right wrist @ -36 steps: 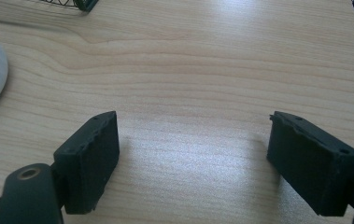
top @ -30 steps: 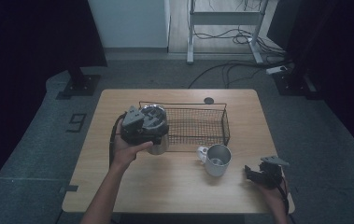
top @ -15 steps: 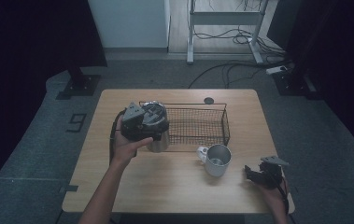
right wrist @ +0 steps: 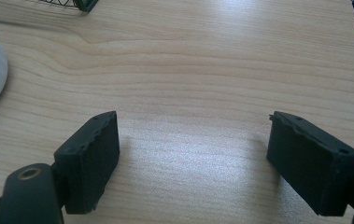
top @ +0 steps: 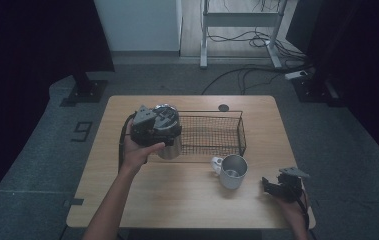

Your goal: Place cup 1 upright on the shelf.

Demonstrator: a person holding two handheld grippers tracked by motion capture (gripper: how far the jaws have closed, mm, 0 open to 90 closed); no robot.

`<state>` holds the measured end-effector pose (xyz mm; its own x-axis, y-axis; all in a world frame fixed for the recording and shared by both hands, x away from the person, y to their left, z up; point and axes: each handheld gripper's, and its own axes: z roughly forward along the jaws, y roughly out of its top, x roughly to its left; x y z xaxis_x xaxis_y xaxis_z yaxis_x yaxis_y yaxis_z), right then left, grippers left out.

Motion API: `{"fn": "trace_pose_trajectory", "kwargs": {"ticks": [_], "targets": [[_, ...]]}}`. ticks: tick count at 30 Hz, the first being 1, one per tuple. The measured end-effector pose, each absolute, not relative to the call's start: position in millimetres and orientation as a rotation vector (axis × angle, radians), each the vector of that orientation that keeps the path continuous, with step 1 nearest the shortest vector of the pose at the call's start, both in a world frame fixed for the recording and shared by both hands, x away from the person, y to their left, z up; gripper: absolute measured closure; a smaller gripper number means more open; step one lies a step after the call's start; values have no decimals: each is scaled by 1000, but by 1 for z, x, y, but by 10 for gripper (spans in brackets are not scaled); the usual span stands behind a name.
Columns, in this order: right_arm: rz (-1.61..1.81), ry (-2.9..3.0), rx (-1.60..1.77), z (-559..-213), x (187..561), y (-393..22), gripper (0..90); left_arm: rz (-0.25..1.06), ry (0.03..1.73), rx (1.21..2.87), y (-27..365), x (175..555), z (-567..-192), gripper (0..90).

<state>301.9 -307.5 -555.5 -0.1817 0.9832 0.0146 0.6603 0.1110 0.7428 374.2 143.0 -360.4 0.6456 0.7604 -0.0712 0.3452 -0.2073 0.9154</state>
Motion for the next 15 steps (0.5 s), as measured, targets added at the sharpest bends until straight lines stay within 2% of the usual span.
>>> {"fn": "trace_pose_trajectory", "kwargs": {"ticks": [15], "targets": [[860,1902,1593,-555,302,-308,168,501,894,1809,140,382,-357,31]]}}
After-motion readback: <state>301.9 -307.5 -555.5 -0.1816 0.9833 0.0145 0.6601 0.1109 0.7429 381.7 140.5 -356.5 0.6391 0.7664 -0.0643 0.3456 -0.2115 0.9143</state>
